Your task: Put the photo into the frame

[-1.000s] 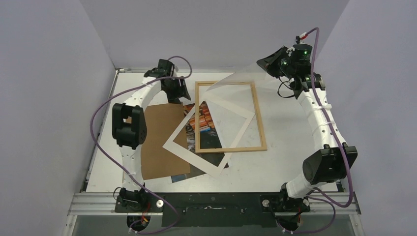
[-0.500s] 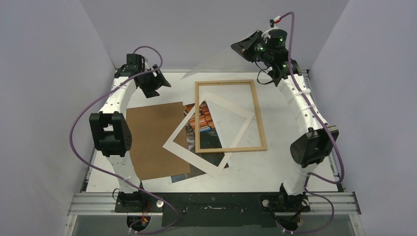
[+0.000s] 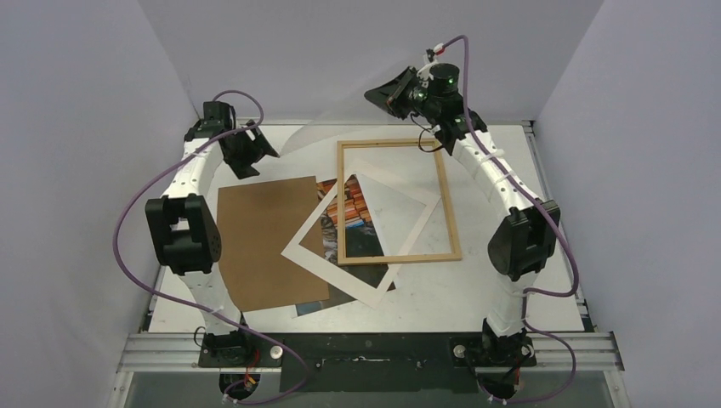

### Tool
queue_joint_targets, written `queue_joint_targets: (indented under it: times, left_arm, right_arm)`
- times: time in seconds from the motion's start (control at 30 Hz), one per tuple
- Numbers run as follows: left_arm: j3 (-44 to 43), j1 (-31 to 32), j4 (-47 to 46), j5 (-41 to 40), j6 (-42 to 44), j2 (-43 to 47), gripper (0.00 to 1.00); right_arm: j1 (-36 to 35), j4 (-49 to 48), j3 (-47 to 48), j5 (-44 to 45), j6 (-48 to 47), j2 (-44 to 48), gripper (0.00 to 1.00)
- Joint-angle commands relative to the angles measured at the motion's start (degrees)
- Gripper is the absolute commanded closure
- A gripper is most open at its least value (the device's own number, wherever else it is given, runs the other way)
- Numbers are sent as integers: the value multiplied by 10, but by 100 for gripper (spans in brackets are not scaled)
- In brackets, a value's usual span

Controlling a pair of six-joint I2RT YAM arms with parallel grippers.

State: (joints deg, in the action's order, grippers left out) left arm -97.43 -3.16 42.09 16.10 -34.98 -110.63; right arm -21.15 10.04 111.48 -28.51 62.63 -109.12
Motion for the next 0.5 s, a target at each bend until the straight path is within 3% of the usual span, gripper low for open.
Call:
queue_joint_targets:
  times: [0.0,0.47]
  left_arm:
    - [11,-15,-7,-13,-5,39,26]
    - [40,-14,-53,71,-6,26,21]
  right_arm:
    - [-8,-50,-62,-41,28,8,100]
    - [29,90,-271,-54,-100,68,100]
